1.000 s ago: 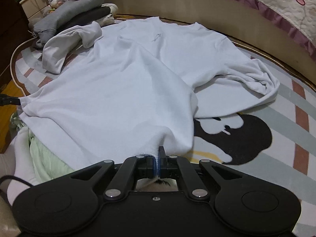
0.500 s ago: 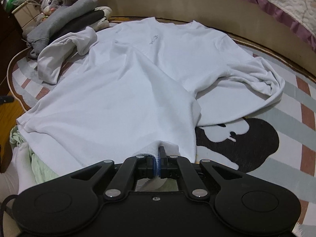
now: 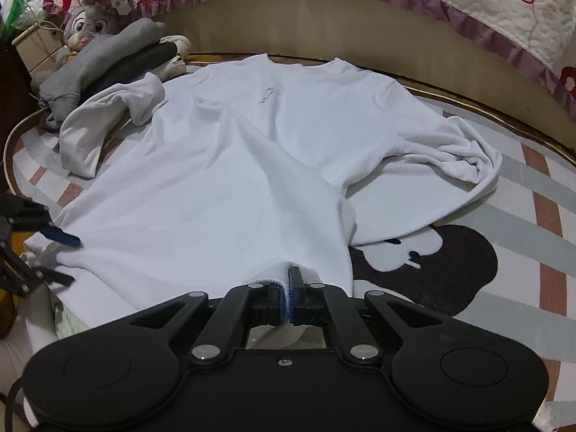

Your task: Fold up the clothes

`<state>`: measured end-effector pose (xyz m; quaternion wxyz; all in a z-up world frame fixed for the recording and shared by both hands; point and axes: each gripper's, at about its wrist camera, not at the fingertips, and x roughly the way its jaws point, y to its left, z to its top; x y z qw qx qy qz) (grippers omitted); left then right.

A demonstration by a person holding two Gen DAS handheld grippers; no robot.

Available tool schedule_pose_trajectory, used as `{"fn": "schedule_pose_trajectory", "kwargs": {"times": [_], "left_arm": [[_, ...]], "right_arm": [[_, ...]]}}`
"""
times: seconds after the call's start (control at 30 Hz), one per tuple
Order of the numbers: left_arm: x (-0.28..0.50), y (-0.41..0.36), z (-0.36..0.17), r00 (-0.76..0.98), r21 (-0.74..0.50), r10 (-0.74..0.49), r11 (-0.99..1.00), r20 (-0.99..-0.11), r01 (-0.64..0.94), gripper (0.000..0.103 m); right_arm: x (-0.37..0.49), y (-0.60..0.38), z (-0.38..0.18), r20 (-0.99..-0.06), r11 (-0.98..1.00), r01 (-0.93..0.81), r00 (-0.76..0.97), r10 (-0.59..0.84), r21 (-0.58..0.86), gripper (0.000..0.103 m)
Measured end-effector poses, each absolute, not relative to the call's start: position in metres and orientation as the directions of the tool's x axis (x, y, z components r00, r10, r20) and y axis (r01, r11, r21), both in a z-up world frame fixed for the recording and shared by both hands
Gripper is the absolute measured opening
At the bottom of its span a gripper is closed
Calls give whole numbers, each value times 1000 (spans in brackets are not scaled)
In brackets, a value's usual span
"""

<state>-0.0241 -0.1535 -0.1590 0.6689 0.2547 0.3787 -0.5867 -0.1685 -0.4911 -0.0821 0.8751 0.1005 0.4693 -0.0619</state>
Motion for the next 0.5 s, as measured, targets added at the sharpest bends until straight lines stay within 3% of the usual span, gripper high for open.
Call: {"fn": "schedule_pose_trajectory", "kwargs": {"times": [0.2, 0.23, 0.27, 0.3, 0.5], "left_arm": [[-14, -163, -168, 45, -105, -573, 225, -818, 969, 60], [-13, -163, -169, 55, -97, -568, 234, -821, 967, 57], [-13, -162, -170, 74, -80, -566, 243, -821, 967, 13], [-16, -161, -167, 119, -37, -580, 250, -806, 968, 1], [-18, -143, -138, 362, 85, -625, 428, -691, 900, 1]], "right_arm": [[-169, -483, -73, -825, 976, 186, 566, -10, 116, 4], [-170, -482, -71, -822, 977, 182, 569, -9, 115, 4], [-170, -480, -69, -819, 977, 178, 573, -8, 114, 4], [-170, -479, -67, -817, 978, 174, 577, -8, 114, 4], [-171, -481, -71, -826, 983, 171, 562, -41, 67, 4]]}}
